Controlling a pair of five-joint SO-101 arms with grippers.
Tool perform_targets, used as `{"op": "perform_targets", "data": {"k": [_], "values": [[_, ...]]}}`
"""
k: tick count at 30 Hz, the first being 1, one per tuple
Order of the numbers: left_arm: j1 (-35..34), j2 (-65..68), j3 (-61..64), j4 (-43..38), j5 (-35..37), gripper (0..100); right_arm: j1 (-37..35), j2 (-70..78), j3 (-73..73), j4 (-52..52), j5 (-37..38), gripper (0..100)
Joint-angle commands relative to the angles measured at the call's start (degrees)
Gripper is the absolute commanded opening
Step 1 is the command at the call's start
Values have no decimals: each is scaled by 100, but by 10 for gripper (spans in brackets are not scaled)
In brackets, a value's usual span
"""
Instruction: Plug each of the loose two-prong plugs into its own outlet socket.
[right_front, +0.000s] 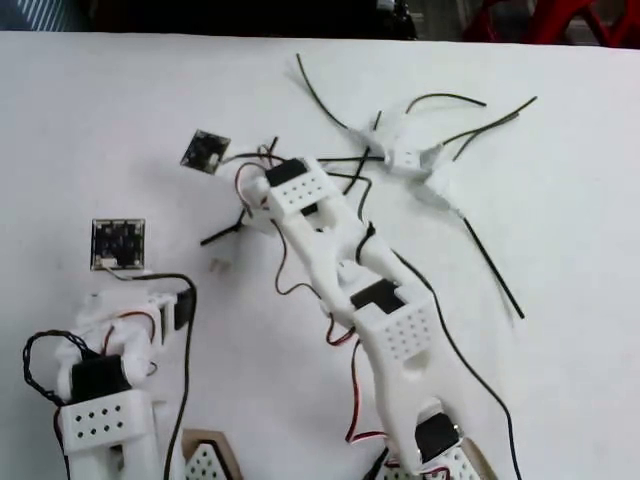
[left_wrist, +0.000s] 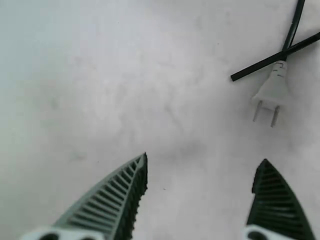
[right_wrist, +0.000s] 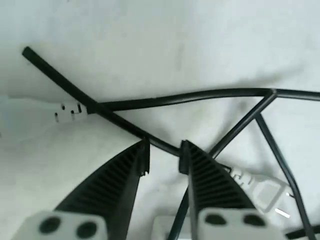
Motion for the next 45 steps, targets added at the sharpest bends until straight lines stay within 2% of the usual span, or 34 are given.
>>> {"op": "perform_targets", "data": {"k": [1, 9, 18, 20, 23, 36, 39, 42, 45], "values": [[-48, -110, -35, -132, -9, 331, 48, -532, -466, 629, 62, 173], [-48, -110, -35, -132, -9, 331, 13, -233, -519, 910, 334, 176], [-48, -110, -35, -132, -9, 331, -48, 365, -527, -110, 352, 170], [-48, -110, -35, -132, -9, 331, -48, 365, -527, -233, 352, 132], [-40, -110, -35, -132, -9, 331, -48, 356, -536, -391, 352, 17], [-31, -110, -26, -132, -9, 331, -92, -593, -484, 215, 352, 18], [-31, -110, -26, -132, -9, 331, -163, -585, -484, 374, 352, 54], [-31, -110, -26, -132, -9, 331, -286, -585, -484, 611, 369, 169], [-31, -110, -26, -132, -9, 331, -453, -576, -484, 743, 914, 212]]}}
